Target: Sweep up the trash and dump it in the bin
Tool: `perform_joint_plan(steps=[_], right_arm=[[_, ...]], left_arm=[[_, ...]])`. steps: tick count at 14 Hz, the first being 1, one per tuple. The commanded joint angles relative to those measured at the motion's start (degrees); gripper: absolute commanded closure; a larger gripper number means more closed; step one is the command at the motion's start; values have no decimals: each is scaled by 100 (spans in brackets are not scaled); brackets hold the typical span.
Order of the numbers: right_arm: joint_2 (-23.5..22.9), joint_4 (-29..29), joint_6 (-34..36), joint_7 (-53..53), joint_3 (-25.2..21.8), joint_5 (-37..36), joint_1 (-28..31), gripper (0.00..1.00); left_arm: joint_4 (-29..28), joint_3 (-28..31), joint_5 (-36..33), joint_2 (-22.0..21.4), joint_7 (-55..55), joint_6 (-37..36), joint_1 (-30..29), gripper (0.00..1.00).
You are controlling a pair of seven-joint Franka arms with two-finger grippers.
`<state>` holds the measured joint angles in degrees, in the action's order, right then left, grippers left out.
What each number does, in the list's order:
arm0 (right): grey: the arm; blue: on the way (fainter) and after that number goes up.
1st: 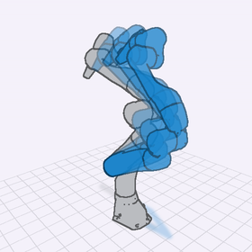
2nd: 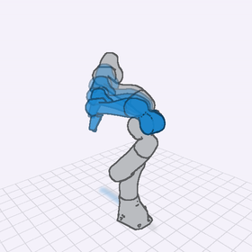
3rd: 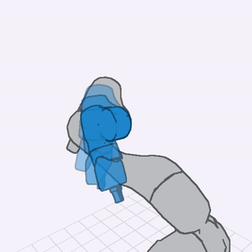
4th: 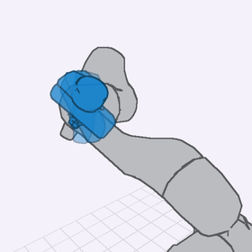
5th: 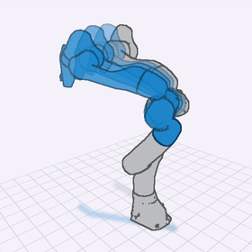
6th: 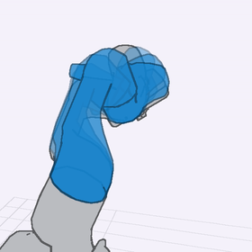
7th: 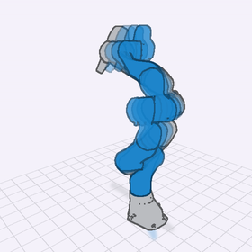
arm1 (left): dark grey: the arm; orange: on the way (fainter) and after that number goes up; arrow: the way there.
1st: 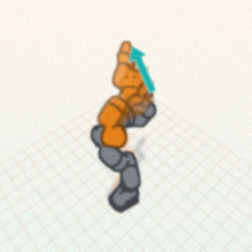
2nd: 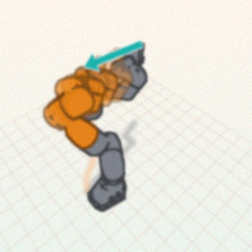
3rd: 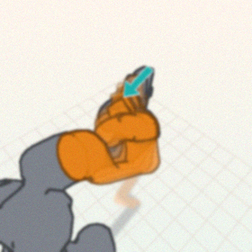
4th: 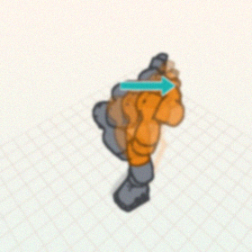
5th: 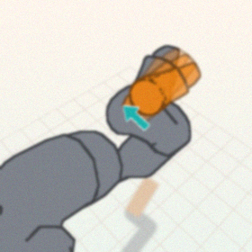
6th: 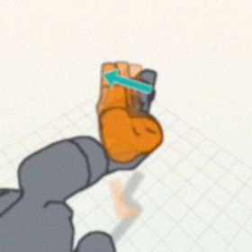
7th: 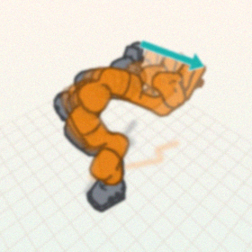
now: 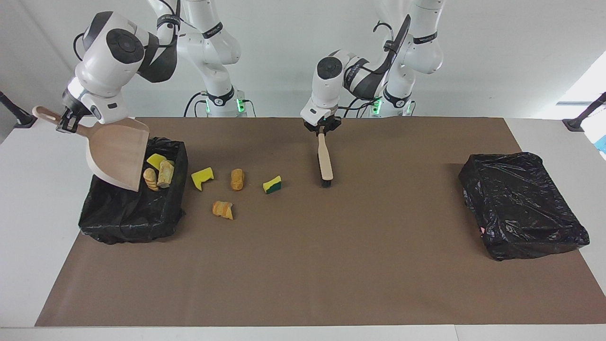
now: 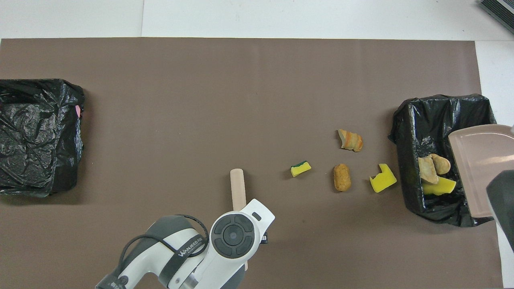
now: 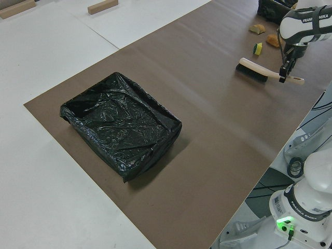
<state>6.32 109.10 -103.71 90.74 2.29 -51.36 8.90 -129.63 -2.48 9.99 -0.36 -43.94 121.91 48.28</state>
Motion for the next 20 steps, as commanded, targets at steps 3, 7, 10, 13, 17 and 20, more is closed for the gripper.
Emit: perform_joint_plan(steps=[3, 7, 10, 13, 17, 20], right_arm=[[-148, -556, 141, -616, 35, 1213, 50, 100], [-148, -521, 333, -1907, 35, 2357, 16, 100], [-131, -469, 439, -2891, 96, 3148, -28, 100], [-201, -407, 545, -4086, 114, 3744, -231, 100], [-481, -398, 379, -5931, 114, 4510, -634, 100], [-771, -529, -70, -7495, 114, 4555, -1301, 100]], left_arm=[[-239, 98, -93, -201, -124, 237, 129, 100], [-273, 98, -93, -114, -203, 386, 138, 100], [-291, 98, -93, -113, -203, 395, 138, 100], [-300, 98, -93, -113, -203, 395, 138, 100], [-326, 98, -93, -113, -203, 404, 129, 59], [-292, 98, -93, -113, -212, 360, 138, 43]])
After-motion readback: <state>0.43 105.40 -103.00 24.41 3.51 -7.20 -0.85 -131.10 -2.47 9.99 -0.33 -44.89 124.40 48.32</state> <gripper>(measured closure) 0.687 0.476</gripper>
